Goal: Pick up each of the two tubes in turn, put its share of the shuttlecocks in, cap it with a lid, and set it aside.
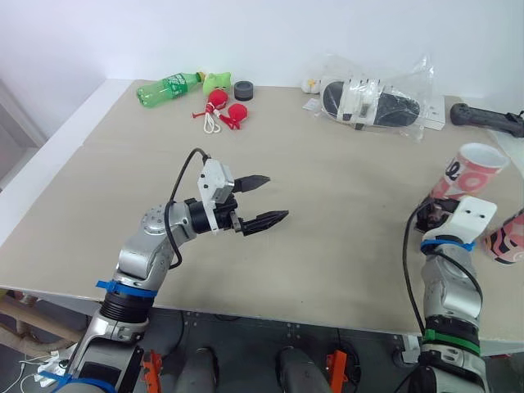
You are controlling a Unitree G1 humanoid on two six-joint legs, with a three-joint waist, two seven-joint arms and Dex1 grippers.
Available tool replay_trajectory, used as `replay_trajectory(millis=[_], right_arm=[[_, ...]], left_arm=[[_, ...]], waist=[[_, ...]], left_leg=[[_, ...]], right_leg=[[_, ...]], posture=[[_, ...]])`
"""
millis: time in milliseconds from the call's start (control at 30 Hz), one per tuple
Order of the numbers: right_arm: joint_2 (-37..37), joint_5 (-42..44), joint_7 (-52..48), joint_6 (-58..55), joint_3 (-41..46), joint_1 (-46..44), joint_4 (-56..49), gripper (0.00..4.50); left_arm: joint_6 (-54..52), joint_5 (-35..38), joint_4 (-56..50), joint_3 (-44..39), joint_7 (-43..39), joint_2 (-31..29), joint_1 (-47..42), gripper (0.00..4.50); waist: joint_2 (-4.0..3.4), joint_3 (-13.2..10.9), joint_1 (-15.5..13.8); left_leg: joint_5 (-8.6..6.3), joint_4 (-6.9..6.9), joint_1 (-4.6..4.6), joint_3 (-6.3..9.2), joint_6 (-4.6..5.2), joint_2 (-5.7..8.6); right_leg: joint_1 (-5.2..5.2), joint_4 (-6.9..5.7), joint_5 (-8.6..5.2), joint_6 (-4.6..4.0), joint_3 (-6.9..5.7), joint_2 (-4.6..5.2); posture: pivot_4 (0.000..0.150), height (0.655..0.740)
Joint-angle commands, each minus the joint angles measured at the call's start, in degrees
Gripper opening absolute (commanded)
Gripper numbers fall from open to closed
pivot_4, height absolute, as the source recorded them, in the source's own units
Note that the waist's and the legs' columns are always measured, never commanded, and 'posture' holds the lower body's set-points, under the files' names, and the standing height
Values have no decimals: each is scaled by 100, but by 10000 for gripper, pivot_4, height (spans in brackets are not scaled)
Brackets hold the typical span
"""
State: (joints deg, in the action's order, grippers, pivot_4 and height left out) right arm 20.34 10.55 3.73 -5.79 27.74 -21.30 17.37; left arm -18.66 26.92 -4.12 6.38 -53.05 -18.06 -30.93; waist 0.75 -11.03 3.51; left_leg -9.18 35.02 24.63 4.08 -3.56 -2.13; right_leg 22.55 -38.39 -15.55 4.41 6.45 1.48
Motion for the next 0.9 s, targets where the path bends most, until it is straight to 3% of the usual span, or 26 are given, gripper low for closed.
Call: replay_trajectory(millis=[33, 167, 233, 267, 733, 900], right_arm=[[59, 75, 35, 192, 71, -93, 28, 31125], [26, 101, 38, 223, 35, -29, 32, 31125], [9, 101, 31, 231, 26, 41, -33, 41179], [3, 98, 8, 245, 11, 93, -98, 44063], [-95, 299, -303, -221, -121, 1406, -2217, 44063], [98, 935, -1260, -625, -298, 2395, -3624, 44063]], left_arm=[[97, 28, -190, -59, -11, -10, 32, 45000], [104, 19, -202, -60, -13, -27, 57, 45000], [112, 6, -199, -53, -26, -41, 63, 45000], [117, 4, -192, -53, -34, -46, 63, 45000], [160, -45, -82, -116, -65, -172, 198, 45000], [289, -322, -57, -379, 339, -356, 471, 45000]], waist=[[-1, 0, 2], [-1, 0, 2], [-1, 1, 2], [-1, 1, 2], [-6, 4, -9], [-11, 6, -16]], left_leg=[[0, -2, 0, 0, 0, 0], [0, -3, -1, 0, 0, 0], [0, -3, 0, 0, 0, 0], [0, -2, 0, 0, 0, 0], [0, -5, 0, 0, 0, -1], [0, -12, -2, -1, 0, -2]], right_leg=[[0, 0, 0, 0, 0, 0], [0, 1, 0, 0, 0, 1], [0, 2, 0, 0, 0, 0], [0, 2, 0, 0, 0, 0], [-1, 7, -1, 2, 0, 0], [-1, 11, -2, 1, 0, 1]], posture=[[1500, 7400], [1500, 7400], [1500, 7400], [1500, 7400], [1500, 7400], [1500, 7400]])
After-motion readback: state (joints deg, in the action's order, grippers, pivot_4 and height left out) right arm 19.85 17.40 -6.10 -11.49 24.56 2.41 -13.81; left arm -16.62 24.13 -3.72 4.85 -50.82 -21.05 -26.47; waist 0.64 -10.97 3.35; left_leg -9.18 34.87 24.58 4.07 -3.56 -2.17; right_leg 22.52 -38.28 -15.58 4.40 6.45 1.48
